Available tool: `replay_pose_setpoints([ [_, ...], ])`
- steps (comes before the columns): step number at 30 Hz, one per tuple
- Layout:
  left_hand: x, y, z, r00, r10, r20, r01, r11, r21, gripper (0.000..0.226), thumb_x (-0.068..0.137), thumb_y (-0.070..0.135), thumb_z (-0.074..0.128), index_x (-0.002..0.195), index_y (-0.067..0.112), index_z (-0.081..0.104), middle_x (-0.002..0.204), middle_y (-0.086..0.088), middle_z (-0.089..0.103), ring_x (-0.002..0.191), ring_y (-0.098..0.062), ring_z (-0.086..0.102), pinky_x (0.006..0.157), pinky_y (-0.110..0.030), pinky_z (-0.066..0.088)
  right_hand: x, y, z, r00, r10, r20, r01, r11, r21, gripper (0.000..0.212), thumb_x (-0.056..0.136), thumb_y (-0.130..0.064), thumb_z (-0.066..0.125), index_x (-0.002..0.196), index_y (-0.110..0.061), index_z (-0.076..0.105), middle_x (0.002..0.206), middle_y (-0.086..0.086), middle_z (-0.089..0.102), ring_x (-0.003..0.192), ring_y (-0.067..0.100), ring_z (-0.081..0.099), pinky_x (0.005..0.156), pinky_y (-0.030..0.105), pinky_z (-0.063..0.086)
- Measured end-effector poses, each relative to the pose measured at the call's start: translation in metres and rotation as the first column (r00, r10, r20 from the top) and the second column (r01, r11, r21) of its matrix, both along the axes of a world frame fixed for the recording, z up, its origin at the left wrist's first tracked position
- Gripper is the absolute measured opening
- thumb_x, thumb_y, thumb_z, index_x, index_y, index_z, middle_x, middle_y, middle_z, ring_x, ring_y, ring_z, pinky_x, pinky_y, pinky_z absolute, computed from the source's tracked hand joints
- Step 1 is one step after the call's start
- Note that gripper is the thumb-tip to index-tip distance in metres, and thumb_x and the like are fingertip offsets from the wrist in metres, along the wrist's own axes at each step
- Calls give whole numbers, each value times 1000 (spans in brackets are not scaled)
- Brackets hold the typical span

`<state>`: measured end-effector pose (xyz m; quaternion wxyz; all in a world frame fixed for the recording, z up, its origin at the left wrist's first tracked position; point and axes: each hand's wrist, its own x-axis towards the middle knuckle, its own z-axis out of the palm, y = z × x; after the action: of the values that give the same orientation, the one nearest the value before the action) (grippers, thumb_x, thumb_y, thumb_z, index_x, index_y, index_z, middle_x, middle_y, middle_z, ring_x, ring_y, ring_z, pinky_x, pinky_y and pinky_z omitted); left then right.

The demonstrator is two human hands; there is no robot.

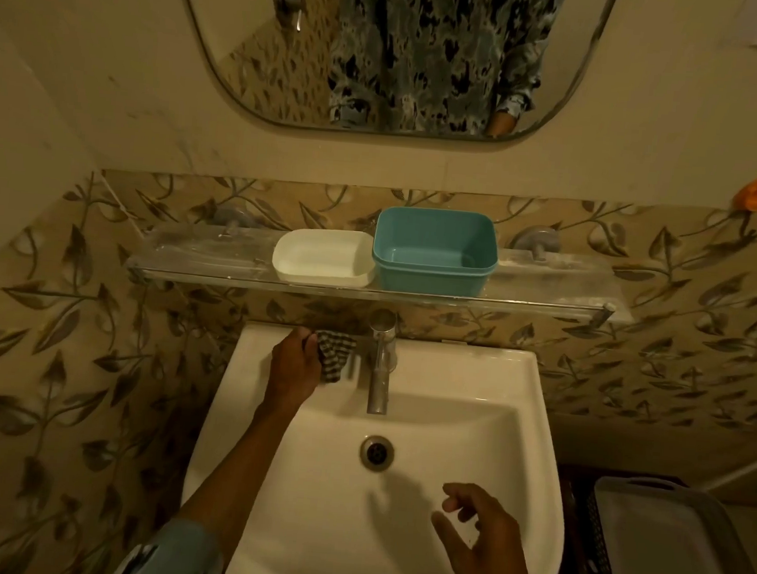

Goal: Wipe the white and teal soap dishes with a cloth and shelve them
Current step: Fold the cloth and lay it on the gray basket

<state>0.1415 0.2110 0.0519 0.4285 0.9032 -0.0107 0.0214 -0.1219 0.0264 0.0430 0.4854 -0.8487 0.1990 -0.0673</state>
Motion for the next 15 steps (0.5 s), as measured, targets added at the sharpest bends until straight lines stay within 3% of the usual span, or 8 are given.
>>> replay_pose_setpoints([
  [2, -10, 8, 14, 999, 5, 51, -5, 1000, 3, 25, 98, 22, 40, 99, 6, 60, 98, -12, 65, 77, -14, 58, 62, -21, 48, 9, 5, 9, 999, 29, 21, -30, 999, 31, 34, 75, -13, 80, 93, -36, 61, 80, -12, 65, 80, 9, 59, 71, 16, 41],
  [5, -28, 18, 37, 993, -38, 111, 40, 999, -24, 22, 97, 27, 45, 92, 14, 61, 87, -6, 65, 81, -20, 61, 70, -31, 51, 26, 14, 29, 991, 109, 74, -114, 991, 68, 26, 79, -20, 77, 95, -34, 62, 84, -14, 66, 85, 4, 59, 72, 14, 43],
  [7, -40, 23, 54, 984, -114, 134, 113, 994, 15, 20, 95, 29, 48, 84, 19, 62, 79, 1, 64, 76, -15, 60, 67, -28, 46, 40, 23, 45, 979, 160, 122, -171, 981, 86, 23, 80, -27, 76, 97, -33, 62, 91, -21, 65, 90, 2, 60, 74, 12, 44],
  [10, -58, 26, 80, 949, -276, 154, 269, 961, 66, 23, 93, 30, 52, 72, 24, 59, 68, 10, 60, 66, -5, 56, 61, -23, 41, 61, 38, 71, 962, 221, 163, -242, 962, 123, 48, 76, -48, 75, 118, -35, 57, 111, -24, 60, 102, -4, 56, 78, 10, 46],
  [13, -76, 26, 109, 871, -486, 71, 484, 874, 38, 28, 92, 33, 53, 65, 32, 57, 61, 18, 59, 61, 3, 55, 56, -11, 40, 76, 48, 94, 942, 287, 175, -312, 940, 137, 81, 62, -69, 72, 131, -34, 48, 124, -21, 55, 109, -3, 55, 87, 16, 50],
  [15, -86, 25, 129, 791, -611, 11, 611, 791, 14, 28, 92, 37, 52, 66, 32, 59, 61, 14, 59, 58, 0, 54, 56, -19, 43, 81, 49, 106, 925, 319, 207, -340, 937, 74, 60, 67, -57, 76, 119, -33, 57, 111, -17, 64, 100, 0, 61, 84, 23, 55],
])
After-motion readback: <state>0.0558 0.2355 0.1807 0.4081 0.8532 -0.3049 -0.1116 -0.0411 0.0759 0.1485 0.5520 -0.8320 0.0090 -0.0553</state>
